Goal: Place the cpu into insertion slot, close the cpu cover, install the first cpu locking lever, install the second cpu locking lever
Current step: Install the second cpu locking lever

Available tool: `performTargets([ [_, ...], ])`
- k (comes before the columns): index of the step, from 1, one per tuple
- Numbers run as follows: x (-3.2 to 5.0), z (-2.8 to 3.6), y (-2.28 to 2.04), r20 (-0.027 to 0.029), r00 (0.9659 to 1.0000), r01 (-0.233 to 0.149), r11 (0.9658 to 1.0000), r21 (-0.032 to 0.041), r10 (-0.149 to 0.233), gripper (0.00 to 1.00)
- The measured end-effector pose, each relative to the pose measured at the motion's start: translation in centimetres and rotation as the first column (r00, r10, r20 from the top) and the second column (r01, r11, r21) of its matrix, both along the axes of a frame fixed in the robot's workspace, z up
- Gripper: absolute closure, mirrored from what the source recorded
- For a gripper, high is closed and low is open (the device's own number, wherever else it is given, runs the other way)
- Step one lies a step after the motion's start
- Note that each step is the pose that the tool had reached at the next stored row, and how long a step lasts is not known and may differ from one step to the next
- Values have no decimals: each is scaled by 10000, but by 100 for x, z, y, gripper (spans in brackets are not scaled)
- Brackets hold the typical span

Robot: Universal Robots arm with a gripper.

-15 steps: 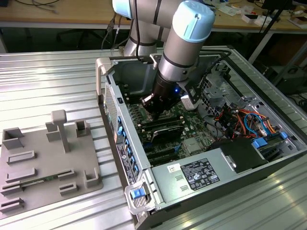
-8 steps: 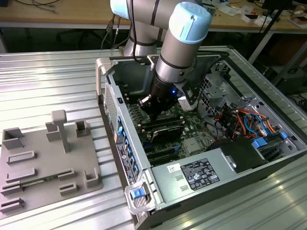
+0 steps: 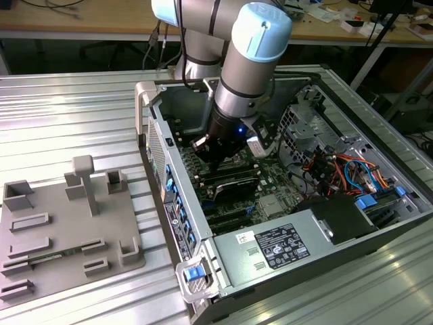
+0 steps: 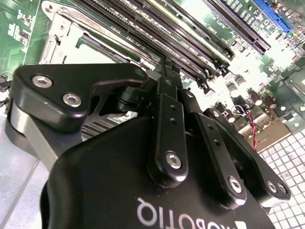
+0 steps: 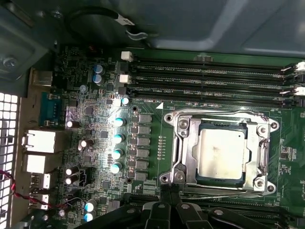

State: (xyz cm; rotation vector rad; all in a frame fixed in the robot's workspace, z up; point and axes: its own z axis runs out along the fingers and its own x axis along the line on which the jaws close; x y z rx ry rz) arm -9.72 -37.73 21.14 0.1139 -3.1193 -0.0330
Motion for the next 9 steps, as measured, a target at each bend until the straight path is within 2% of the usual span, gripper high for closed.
performTargets([
  [2, -5, -1, 1, 68, 10000, 0, 10000, 1, 0, 89],
  [6, -31, -1, 4, 68, 10000, 0, 10000, 0, 0, 89],
  [9, -31, -3, 31, 103, 9999, 0, 10000, -5, 0, 89],
])
